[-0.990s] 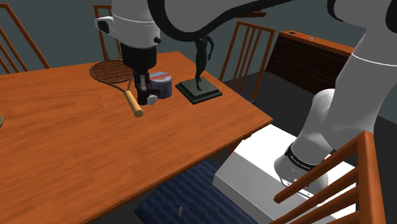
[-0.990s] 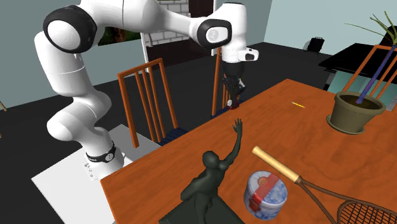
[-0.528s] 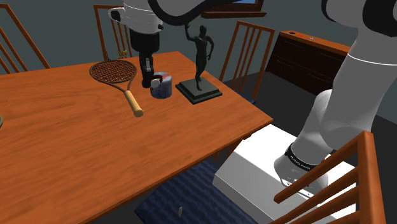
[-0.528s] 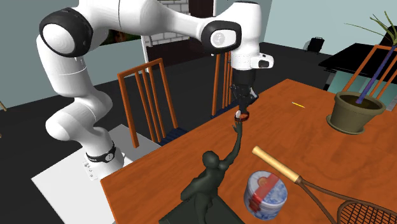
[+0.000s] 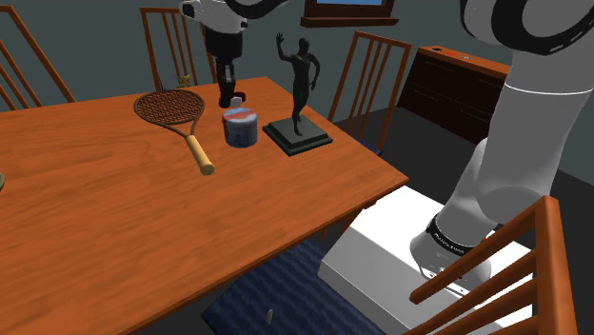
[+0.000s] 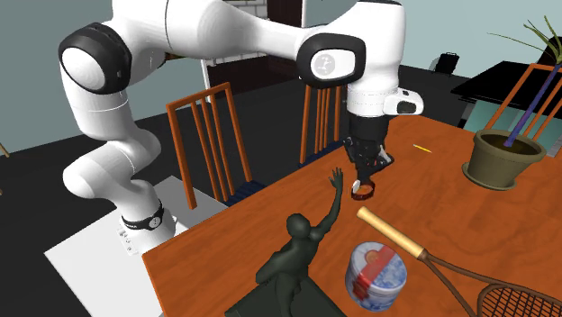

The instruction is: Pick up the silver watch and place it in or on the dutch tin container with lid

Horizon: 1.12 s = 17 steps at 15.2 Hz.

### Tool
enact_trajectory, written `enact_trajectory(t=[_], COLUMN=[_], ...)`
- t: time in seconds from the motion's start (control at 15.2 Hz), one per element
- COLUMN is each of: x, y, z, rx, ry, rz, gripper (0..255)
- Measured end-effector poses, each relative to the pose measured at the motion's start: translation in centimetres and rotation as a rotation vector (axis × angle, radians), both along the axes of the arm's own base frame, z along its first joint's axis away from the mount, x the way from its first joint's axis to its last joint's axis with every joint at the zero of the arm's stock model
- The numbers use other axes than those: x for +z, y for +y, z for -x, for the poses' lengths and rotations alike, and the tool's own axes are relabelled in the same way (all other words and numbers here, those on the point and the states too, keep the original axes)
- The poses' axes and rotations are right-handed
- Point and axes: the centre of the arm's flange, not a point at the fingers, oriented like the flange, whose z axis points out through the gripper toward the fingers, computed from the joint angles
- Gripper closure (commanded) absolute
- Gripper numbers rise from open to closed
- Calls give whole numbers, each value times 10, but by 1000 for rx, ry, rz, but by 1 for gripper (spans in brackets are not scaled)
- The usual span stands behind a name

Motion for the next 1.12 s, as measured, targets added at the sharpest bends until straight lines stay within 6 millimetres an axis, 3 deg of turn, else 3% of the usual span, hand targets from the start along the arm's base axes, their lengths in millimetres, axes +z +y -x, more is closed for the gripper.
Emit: enact_trajectory(t=[0.53, 1.12], x=[7, -36], y=[-72, -82], z=[-76, -86], rx=[0, 1], ry=[0, 0], rz=[0, 1], gripper=[255, 255])
